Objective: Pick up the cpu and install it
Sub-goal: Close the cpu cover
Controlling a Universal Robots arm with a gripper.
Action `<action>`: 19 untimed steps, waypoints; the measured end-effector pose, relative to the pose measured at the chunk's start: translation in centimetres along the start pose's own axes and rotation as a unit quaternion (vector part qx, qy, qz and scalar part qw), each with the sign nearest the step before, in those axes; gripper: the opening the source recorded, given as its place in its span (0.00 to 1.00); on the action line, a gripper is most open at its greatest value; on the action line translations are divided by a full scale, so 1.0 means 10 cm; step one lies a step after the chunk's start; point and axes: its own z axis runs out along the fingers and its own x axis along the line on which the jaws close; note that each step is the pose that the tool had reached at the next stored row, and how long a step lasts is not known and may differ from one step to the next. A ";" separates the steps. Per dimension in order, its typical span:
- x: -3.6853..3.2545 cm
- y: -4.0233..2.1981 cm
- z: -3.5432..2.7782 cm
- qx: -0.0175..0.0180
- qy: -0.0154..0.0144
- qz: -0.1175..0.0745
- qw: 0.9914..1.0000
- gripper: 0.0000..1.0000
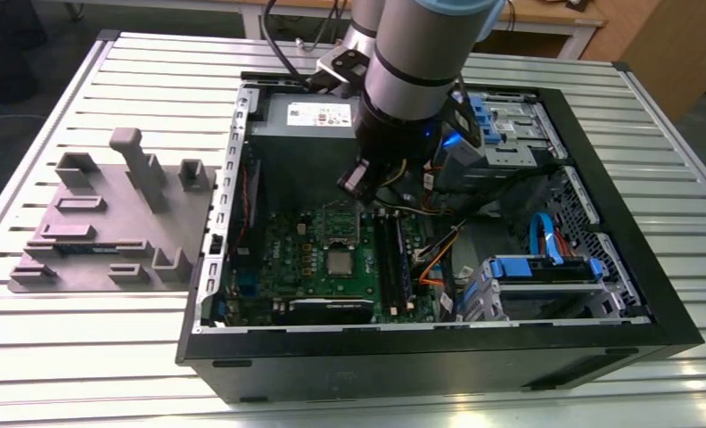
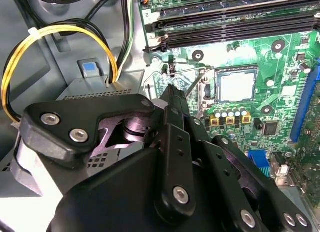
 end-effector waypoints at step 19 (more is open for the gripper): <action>0.087 -0.038 -0.007 0.003 0.005 -0.009 1.000 0.10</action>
